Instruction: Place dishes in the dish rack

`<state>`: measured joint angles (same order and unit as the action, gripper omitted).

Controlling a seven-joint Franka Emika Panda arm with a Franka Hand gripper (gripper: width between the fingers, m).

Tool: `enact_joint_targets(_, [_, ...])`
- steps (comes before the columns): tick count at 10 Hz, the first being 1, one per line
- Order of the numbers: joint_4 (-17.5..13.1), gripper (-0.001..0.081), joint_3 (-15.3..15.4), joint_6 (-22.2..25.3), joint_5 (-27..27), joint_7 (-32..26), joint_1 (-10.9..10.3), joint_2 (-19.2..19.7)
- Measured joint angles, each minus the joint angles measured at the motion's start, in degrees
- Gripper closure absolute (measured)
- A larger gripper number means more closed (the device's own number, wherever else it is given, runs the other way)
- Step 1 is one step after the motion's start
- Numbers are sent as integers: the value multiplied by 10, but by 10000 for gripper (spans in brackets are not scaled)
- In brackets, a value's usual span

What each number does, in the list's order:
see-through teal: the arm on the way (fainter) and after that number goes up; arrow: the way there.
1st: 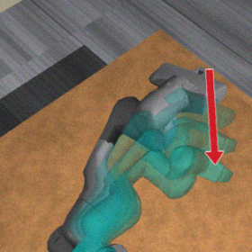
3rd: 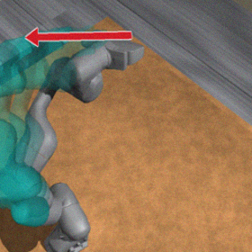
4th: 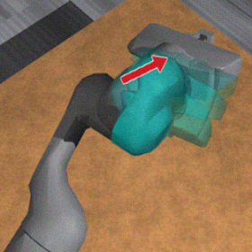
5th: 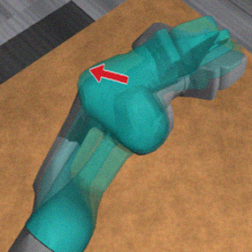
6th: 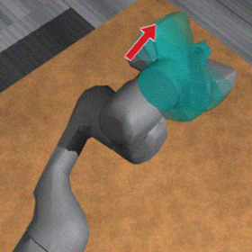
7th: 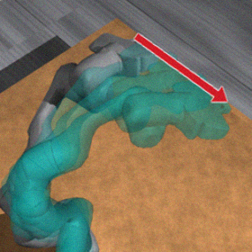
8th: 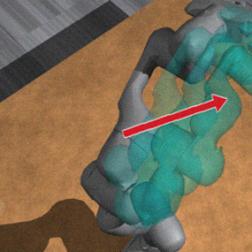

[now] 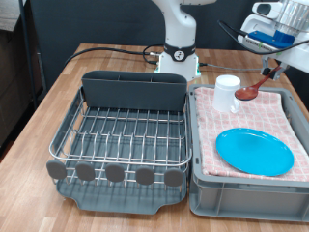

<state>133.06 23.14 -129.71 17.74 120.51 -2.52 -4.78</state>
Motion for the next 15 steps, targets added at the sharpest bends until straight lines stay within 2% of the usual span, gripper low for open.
enact_joint_targets(1, [-1,716,0,0,1,4,0,3])
enact_joint_targets(4, [25,716,-7,50,1,187,12,-18])
enact_joint_targets(7, [71,717,-18,92,-14,307,20,-66])
enact_joint_targets(8, [87,717,-25,99,-28,312,23,-84])
enact_joint_targets(10, [131,717,-42,75,-45,309,25,-134])
enact_joint_targets(13, [135,717,-51,95,-49,294,26,-133])
enact_joint_targets(15, [164,717,-72,94,-53,294,30,-152])
